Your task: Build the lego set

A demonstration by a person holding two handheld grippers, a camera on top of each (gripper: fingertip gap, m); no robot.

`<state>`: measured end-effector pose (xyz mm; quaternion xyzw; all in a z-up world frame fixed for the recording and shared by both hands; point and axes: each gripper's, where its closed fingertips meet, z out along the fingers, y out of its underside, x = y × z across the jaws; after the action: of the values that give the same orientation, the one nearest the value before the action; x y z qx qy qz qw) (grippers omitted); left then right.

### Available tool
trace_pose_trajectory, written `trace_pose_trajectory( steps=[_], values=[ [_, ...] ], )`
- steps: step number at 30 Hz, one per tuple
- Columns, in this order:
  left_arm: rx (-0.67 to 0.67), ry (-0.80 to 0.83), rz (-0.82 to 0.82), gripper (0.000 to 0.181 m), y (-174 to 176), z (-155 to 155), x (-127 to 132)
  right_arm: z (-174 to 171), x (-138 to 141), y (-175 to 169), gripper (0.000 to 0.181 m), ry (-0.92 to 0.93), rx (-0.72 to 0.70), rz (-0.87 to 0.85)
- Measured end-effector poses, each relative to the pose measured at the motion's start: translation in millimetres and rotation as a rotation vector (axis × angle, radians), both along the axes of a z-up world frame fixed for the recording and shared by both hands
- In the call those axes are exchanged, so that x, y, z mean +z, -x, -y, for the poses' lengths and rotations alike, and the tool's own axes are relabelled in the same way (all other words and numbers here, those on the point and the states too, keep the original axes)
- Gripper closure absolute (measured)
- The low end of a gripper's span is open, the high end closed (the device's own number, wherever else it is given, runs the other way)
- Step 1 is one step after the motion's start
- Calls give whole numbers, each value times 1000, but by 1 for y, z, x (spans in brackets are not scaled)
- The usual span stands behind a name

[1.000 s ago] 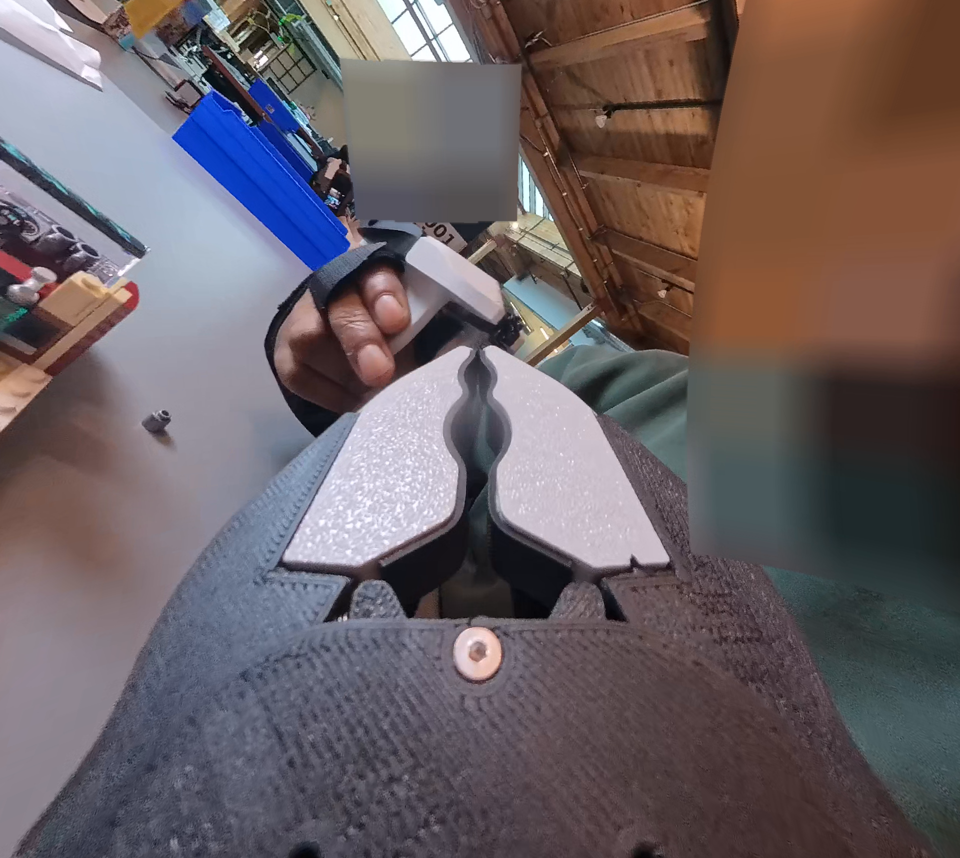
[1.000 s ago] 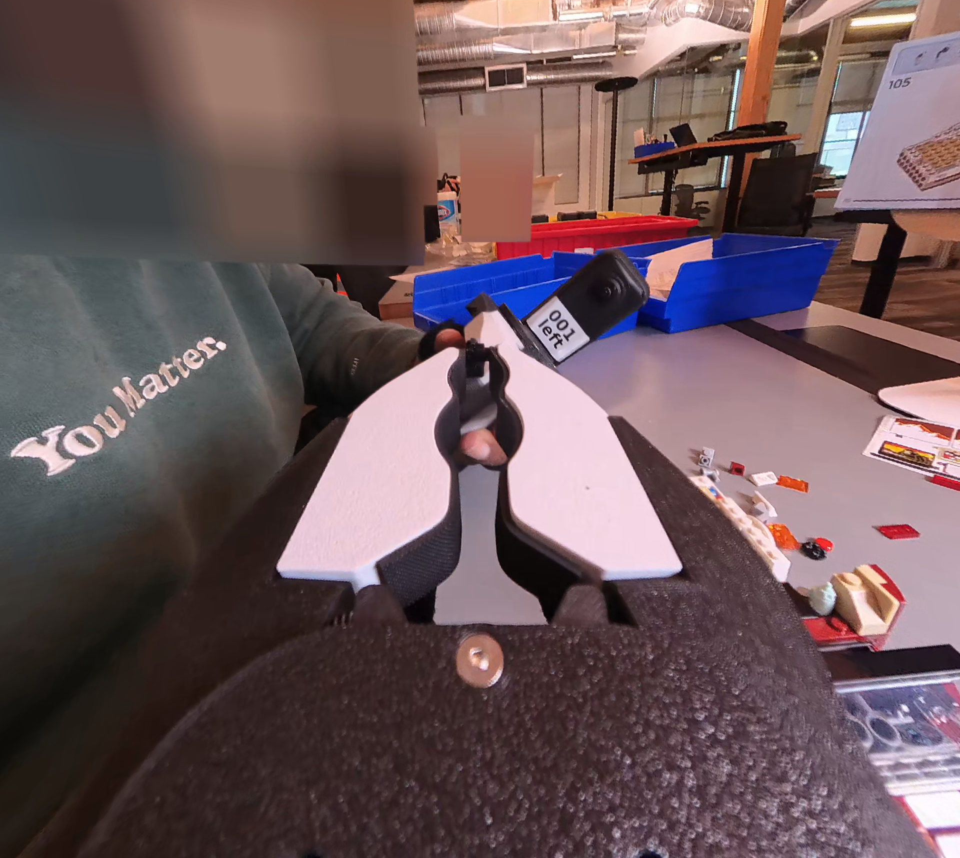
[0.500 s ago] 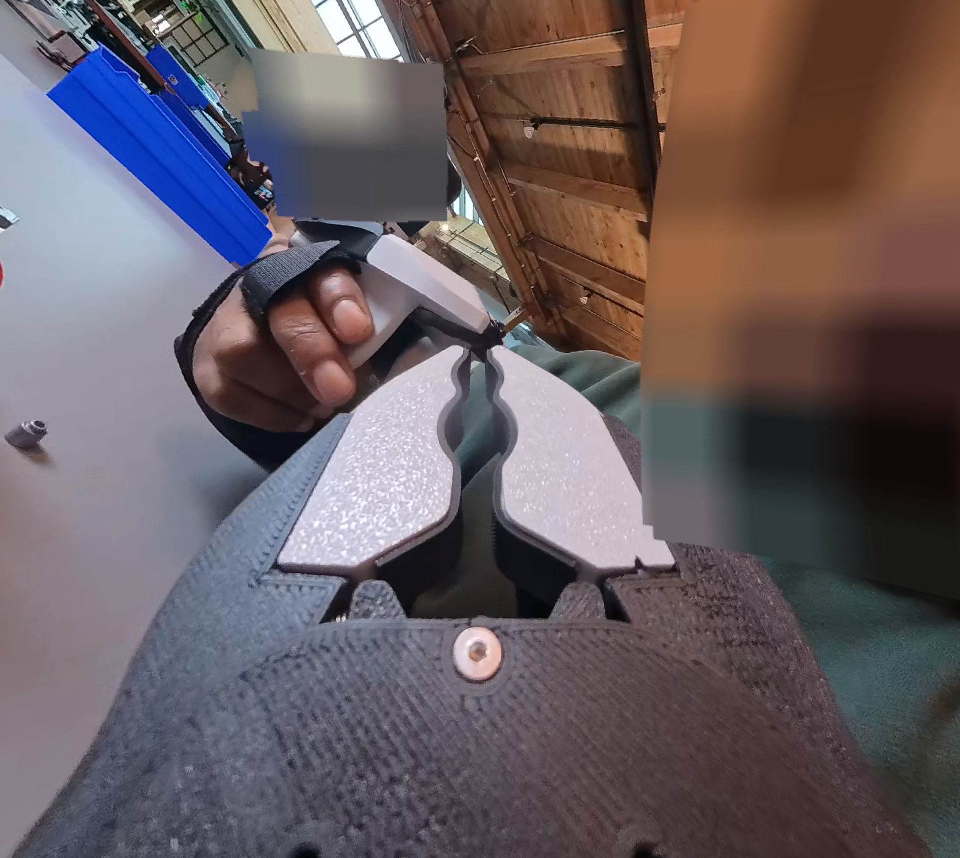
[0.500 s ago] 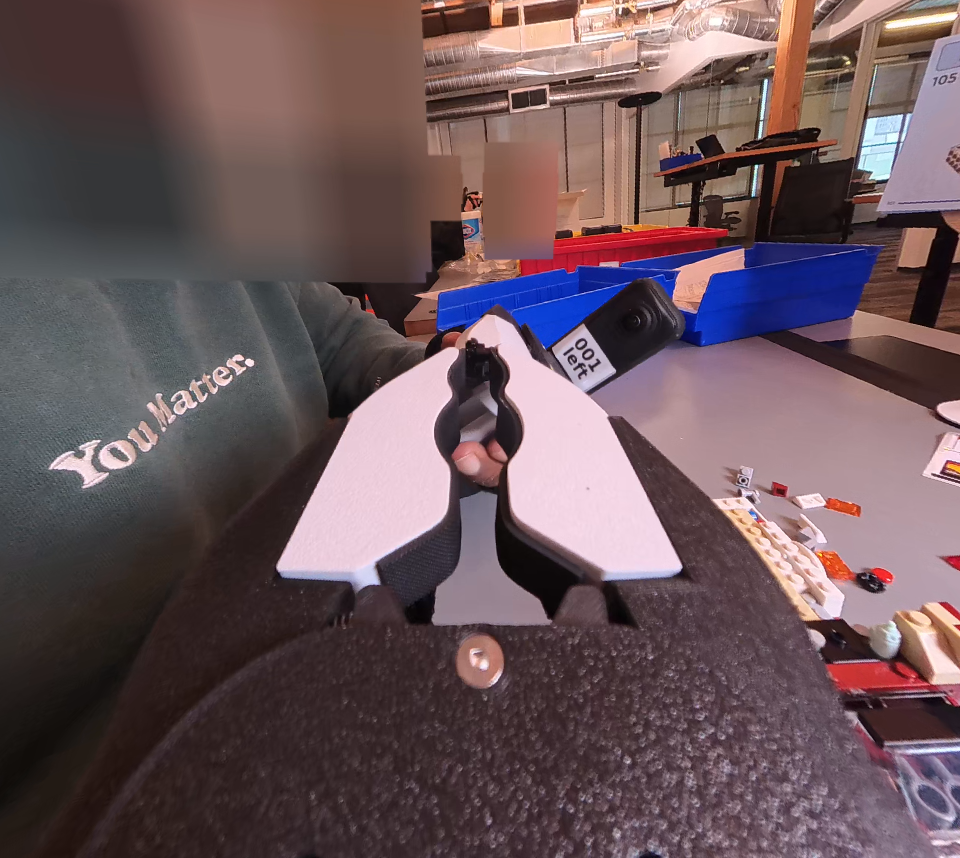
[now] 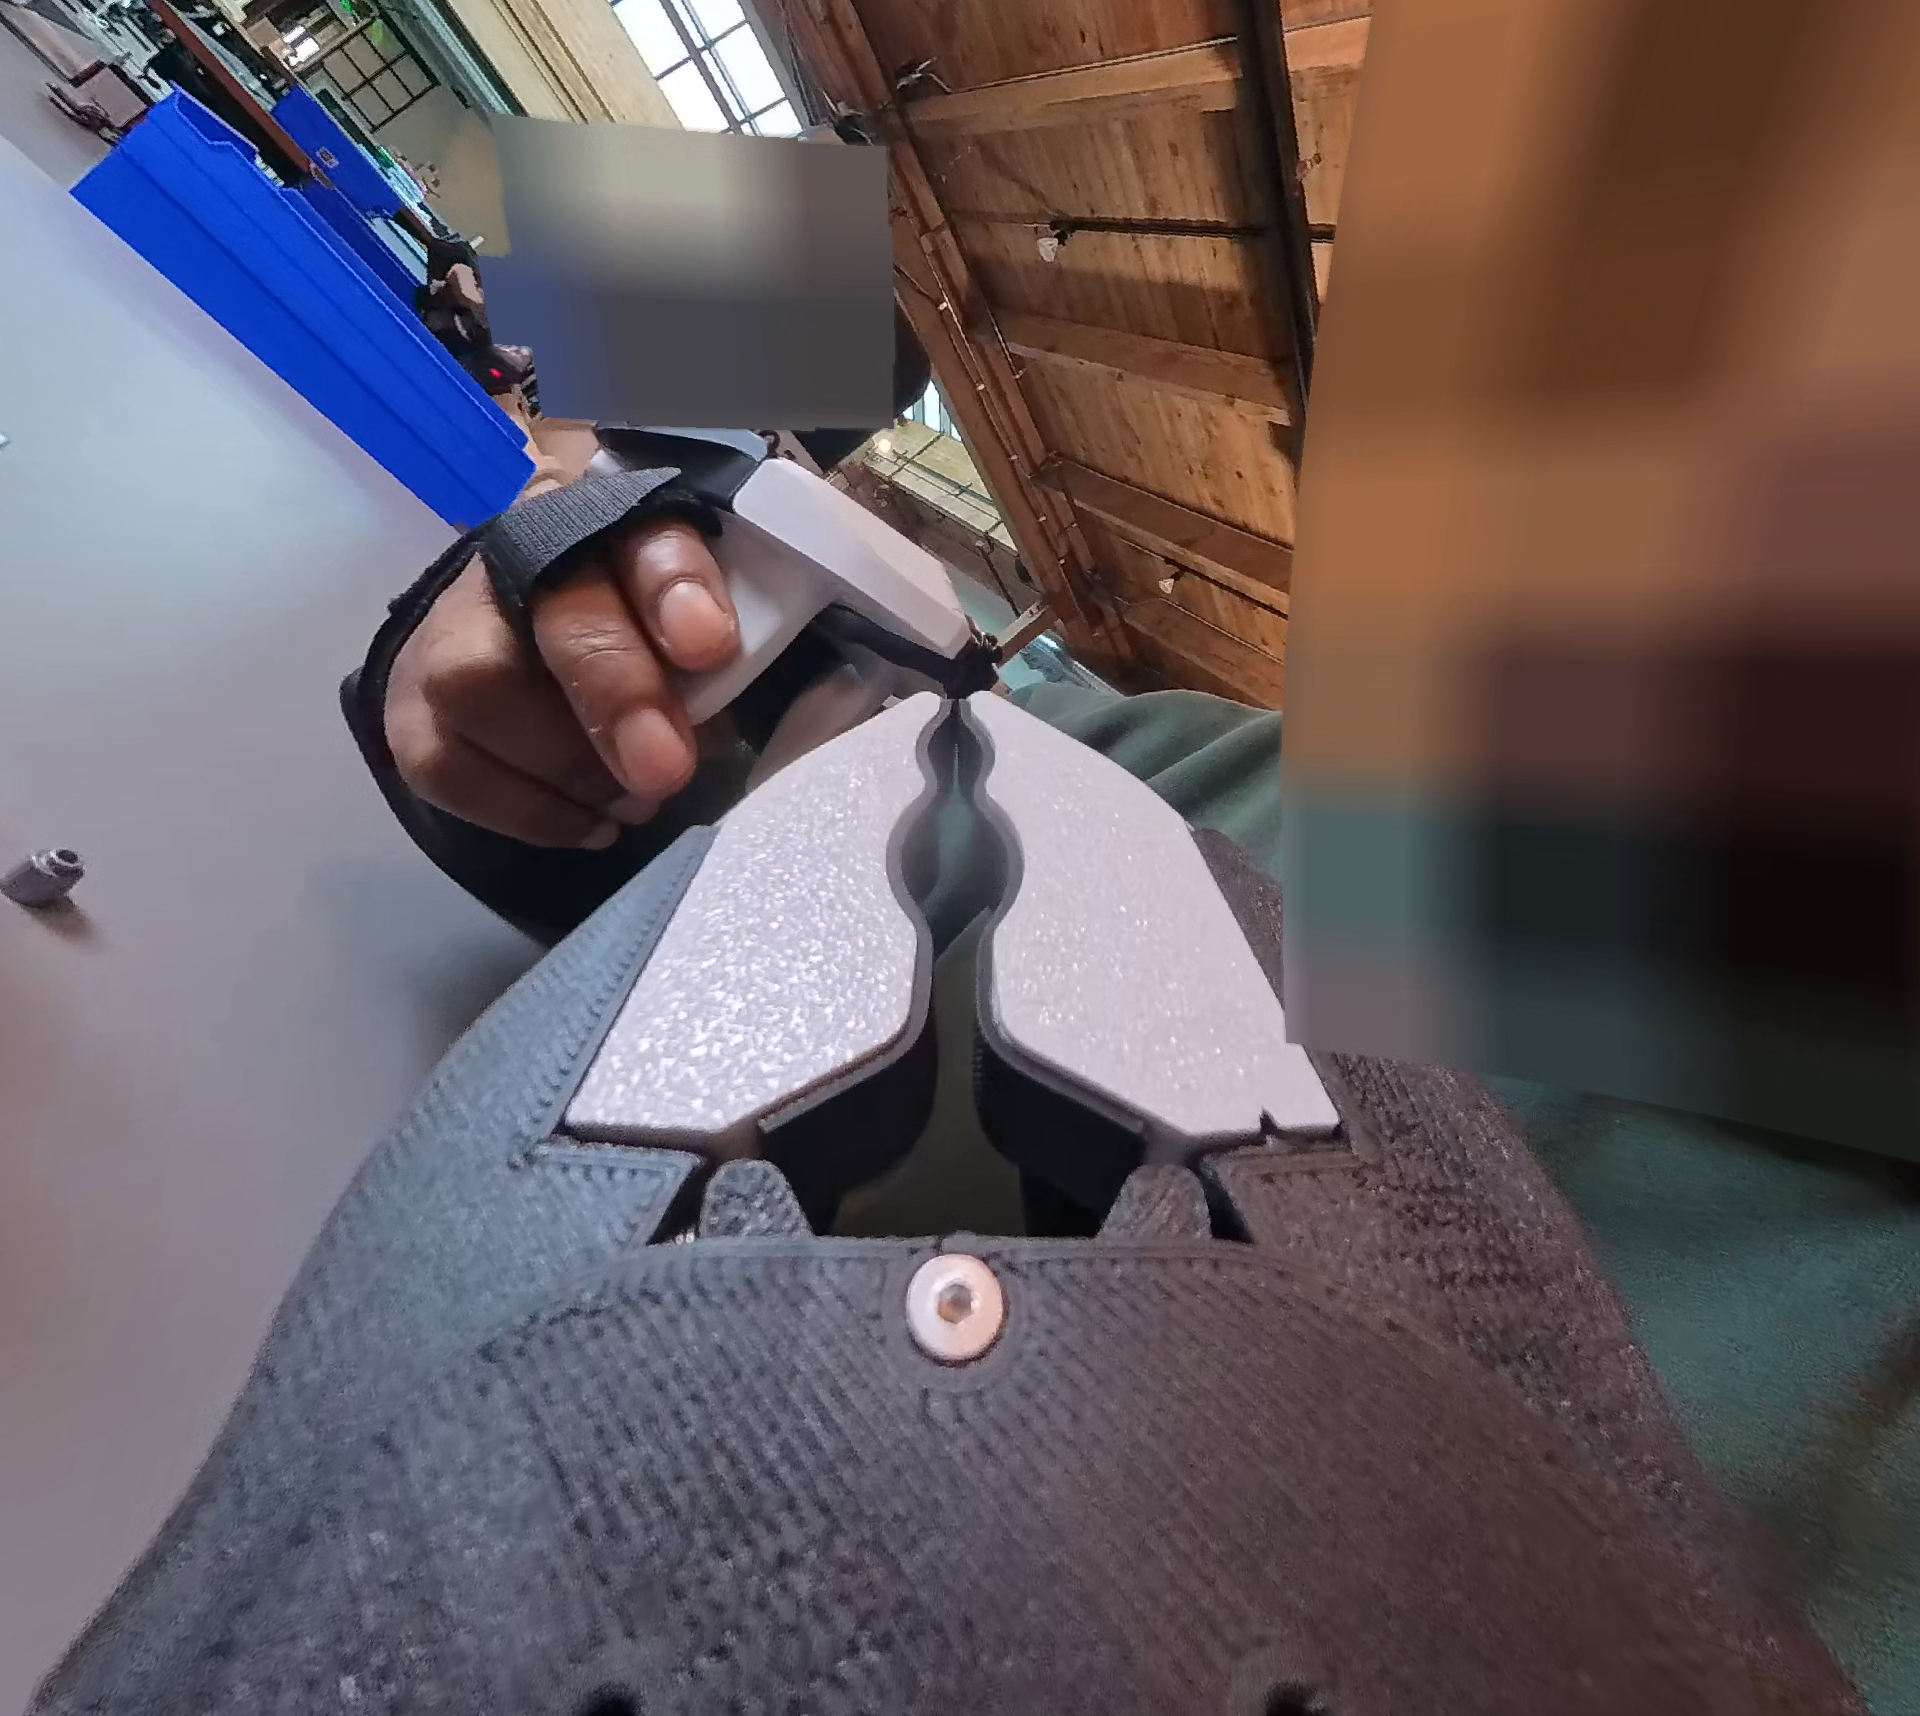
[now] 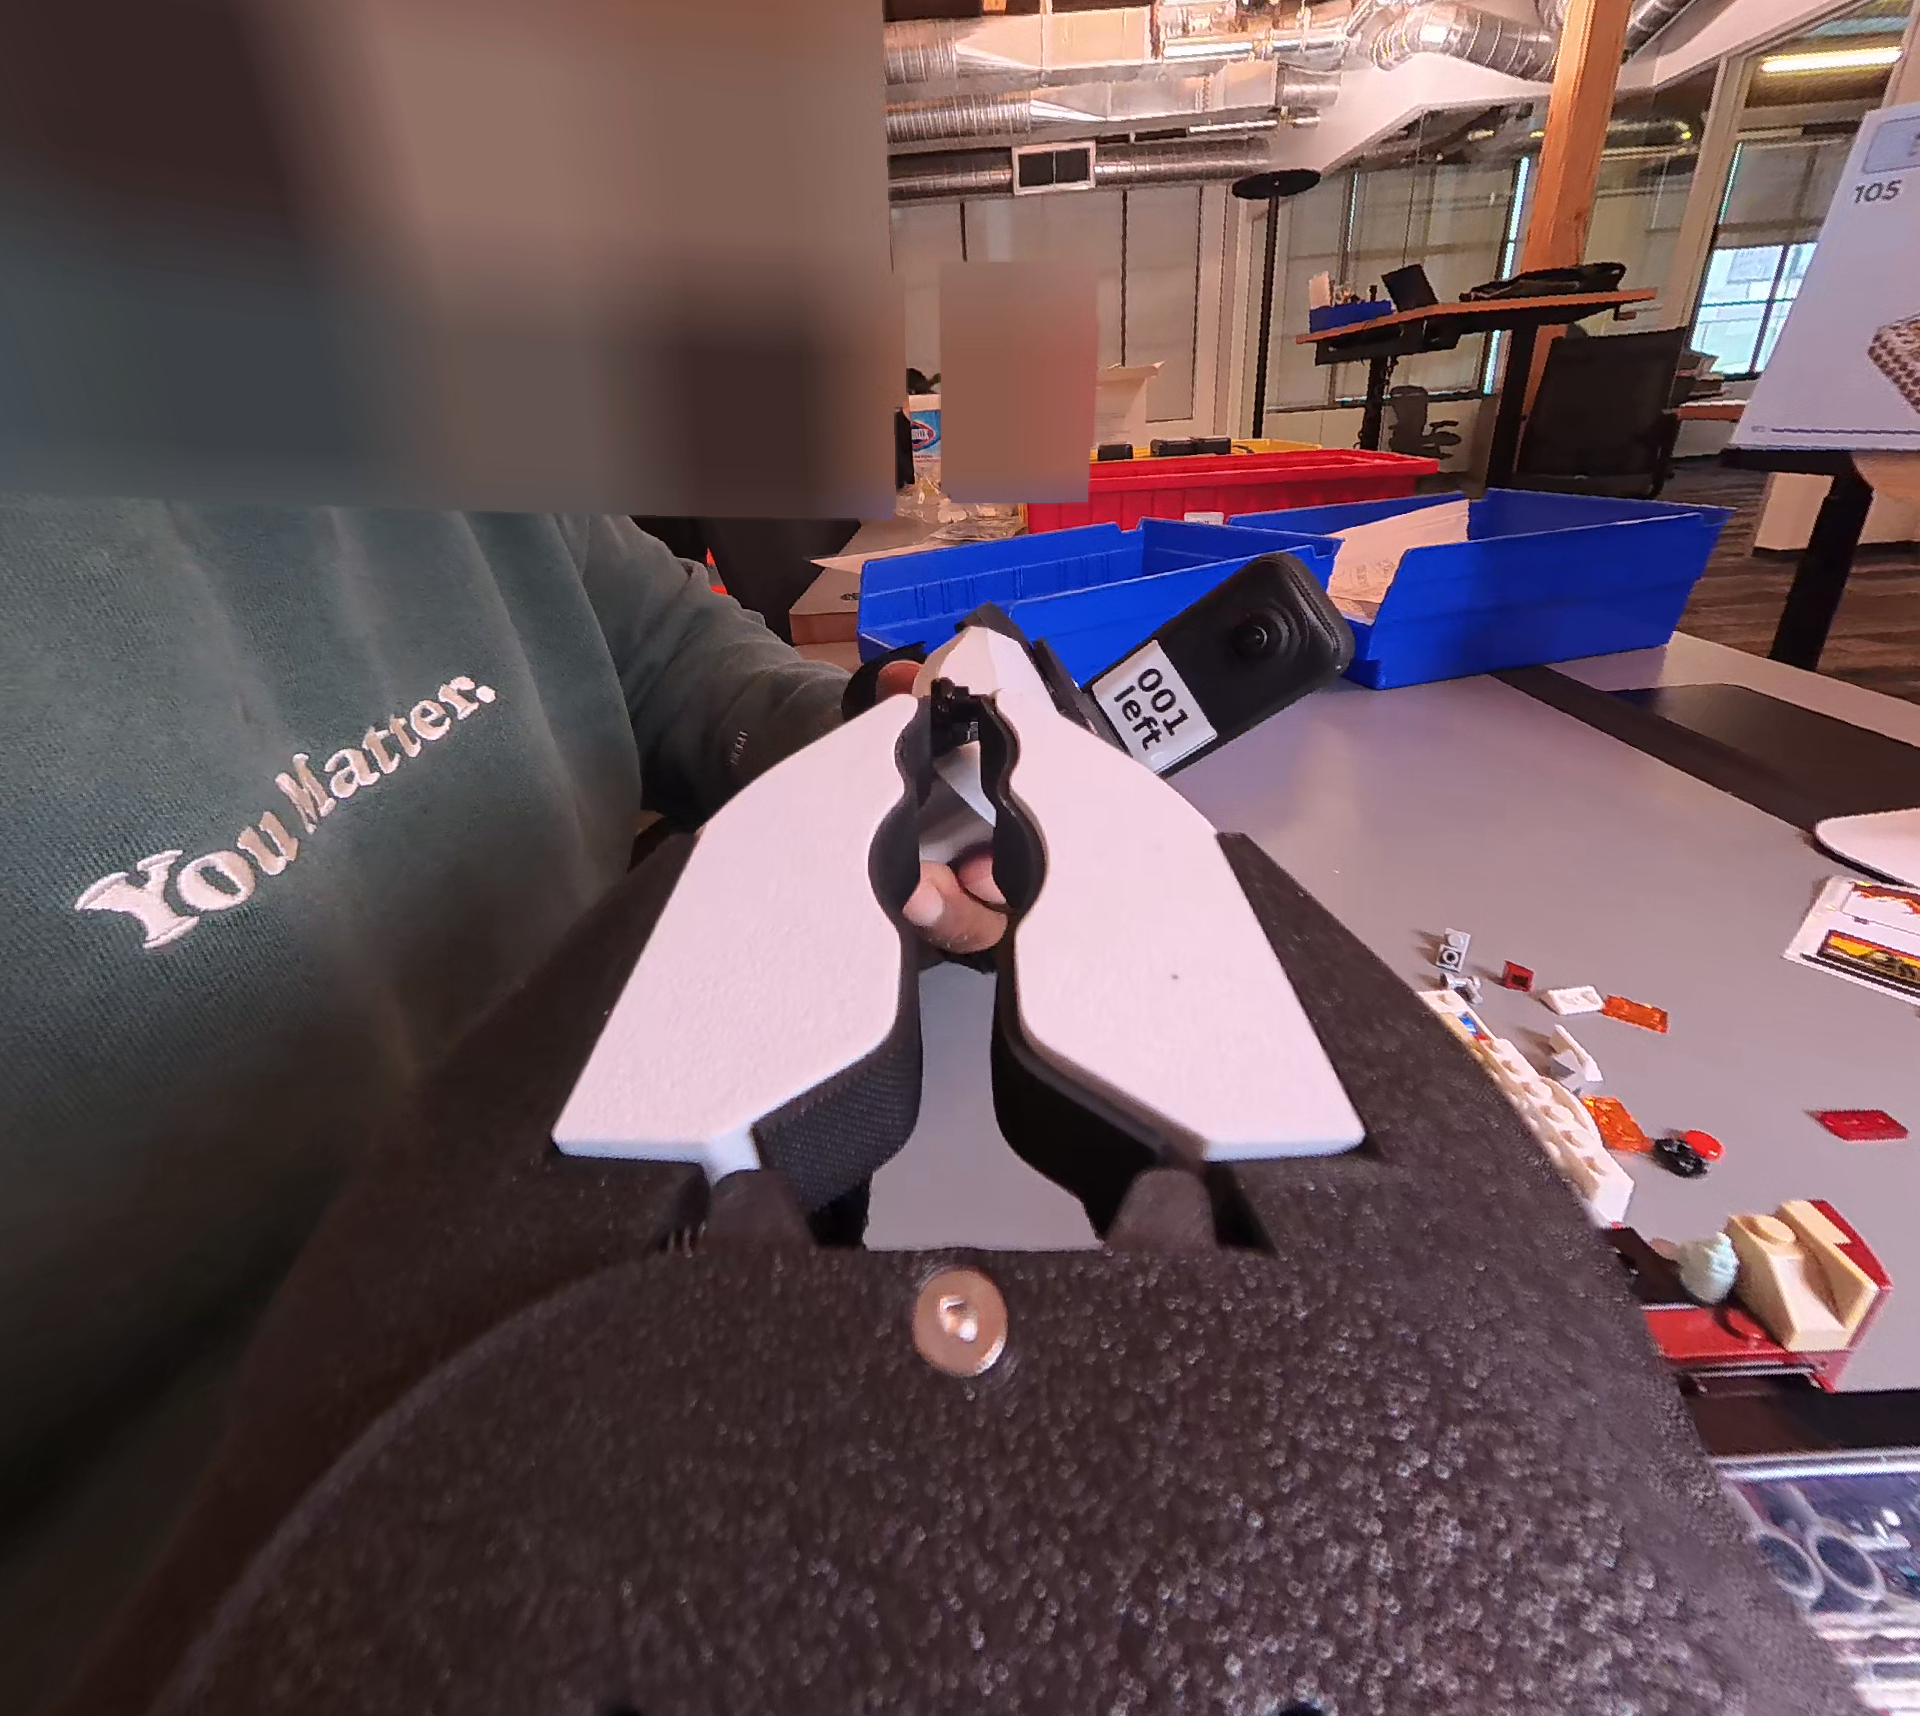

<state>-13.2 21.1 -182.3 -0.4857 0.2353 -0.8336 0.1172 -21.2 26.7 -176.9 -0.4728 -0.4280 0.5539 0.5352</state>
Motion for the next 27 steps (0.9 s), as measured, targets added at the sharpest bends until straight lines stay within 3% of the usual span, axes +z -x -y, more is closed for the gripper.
trace_pose_trajectory(
  steps=[1,10,15,21,27],
  values=[
    [5,-2,-5,181,0,-1,-1,-1,-1,0,173,-4,-5,8],
    [71,-24,-56,181,0,-12,-9,-3,-5,-2,173,-35,-34,51],
    [54,-1,-56,170,-1,-10,-10,-6,-10,1,173,-88,-90,108],
    [135,-109,-185,159,-6,-18,-27,-21,-37,1,173,-318,-281,398],
    [198,-158,-288,163,-9,-26,-42,-28,-51,-1,173,-517,-409,581]
  ],
)
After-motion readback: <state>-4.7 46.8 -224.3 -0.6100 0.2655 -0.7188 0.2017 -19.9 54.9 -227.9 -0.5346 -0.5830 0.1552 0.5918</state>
